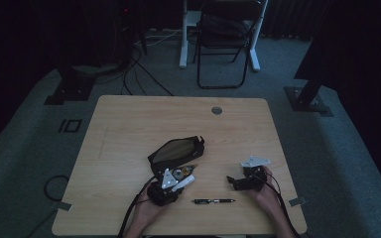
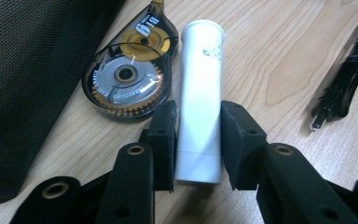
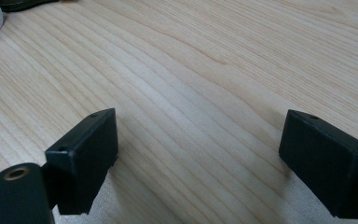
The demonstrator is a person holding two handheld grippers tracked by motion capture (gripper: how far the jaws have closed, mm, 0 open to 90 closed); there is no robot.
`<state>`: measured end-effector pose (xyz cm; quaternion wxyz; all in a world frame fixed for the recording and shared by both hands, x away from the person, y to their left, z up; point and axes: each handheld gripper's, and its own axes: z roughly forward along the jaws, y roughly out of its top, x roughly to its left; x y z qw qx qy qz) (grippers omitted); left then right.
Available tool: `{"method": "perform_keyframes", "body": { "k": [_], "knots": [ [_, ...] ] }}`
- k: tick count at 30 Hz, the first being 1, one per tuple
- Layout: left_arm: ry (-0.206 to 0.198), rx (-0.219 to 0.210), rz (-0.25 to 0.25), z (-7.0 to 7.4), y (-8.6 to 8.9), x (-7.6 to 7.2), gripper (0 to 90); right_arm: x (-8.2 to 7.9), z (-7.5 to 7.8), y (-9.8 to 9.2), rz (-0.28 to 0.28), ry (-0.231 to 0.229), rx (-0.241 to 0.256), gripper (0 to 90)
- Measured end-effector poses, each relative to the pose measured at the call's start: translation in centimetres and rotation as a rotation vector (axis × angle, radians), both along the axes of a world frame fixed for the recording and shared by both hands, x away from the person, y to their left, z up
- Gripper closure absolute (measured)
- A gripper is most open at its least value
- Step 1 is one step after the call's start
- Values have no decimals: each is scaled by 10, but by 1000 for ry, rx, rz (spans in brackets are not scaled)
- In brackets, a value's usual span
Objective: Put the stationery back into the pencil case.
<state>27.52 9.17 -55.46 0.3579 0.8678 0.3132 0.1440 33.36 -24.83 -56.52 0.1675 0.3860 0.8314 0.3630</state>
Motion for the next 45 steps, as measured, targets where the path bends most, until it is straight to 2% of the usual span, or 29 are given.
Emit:
{"method": "perform_keyframes", "body": {
  "k": [4,12,24,45],
  "knots": [
    [12,13,-20,2,0,3,707,0,0,0,0,0,0,116],
    [-4,16,-26,1,0,2,711,0,0,0,0,0,0,116],
    [-2,9,-30,6,3,2,712,0,0,0,0,0,0,116],
    [-30,-26,-65,27,2,-4,712,0,0,0,0,0,0,116]
  ]
}}
